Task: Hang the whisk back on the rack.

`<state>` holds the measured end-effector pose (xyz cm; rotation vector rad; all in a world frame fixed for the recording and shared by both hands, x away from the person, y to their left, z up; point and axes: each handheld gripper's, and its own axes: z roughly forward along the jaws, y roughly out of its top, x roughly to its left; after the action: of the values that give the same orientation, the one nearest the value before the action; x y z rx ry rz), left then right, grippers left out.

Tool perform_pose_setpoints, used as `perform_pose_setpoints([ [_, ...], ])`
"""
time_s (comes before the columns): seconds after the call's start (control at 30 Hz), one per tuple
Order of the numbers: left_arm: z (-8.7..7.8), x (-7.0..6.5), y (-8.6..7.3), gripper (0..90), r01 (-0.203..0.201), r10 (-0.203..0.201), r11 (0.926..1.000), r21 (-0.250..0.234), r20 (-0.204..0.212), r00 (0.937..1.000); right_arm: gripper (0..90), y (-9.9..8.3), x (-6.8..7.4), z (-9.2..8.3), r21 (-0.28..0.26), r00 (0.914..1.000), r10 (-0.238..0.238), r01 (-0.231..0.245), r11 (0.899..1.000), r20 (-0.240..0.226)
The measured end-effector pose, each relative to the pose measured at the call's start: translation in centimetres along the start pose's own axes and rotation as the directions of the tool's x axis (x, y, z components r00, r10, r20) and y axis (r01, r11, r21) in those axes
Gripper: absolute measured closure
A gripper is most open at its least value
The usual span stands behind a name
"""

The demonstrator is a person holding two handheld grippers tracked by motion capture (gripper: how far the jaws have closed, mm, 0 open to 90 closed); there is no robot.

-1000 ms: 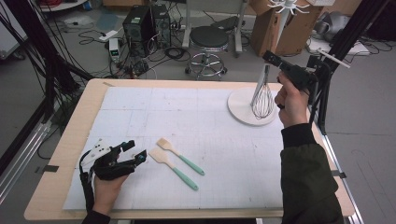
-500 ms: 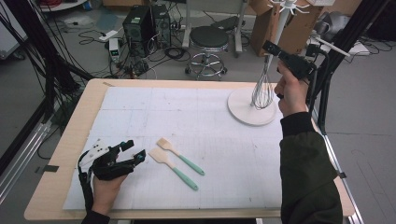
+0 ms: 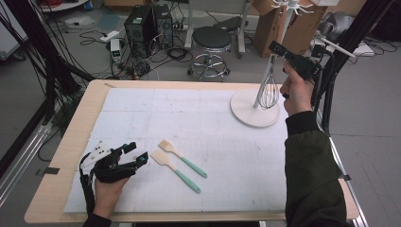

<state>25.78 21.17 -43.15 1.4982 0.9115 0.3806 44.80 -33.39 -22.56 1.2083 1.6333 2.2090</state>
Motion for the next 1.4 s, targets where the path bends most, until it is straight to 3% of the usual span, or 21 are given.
perform_pose_setpoints([
  [0.63,-0.3,0.1,0.0,29.5,-0.005,0.005,1.0000,-0.007,0.009,0.9999,73.5,-0.5,-0.4,0.1,-0.014,0.9994,-0.026,0.027,1.000,0.023],
  [1.03,-0.2,0.1,0.0,29.5,0.000,0.000,1.0000,-0.006,0.006,1.0000,73.4,-0.6,-0.3,0.2,-0.009,0.9896,-0.132,0.133,0.991,0.056],
  [1.4,-0.2,0.2,-0.1,29.5,-0.004,0.004,1.0000,-0.001,0.000,1.0000,73.1,-1.0,-0.9,0.6,-0.019,0.9894,-0.135,0.137,0.990,0.052],
])
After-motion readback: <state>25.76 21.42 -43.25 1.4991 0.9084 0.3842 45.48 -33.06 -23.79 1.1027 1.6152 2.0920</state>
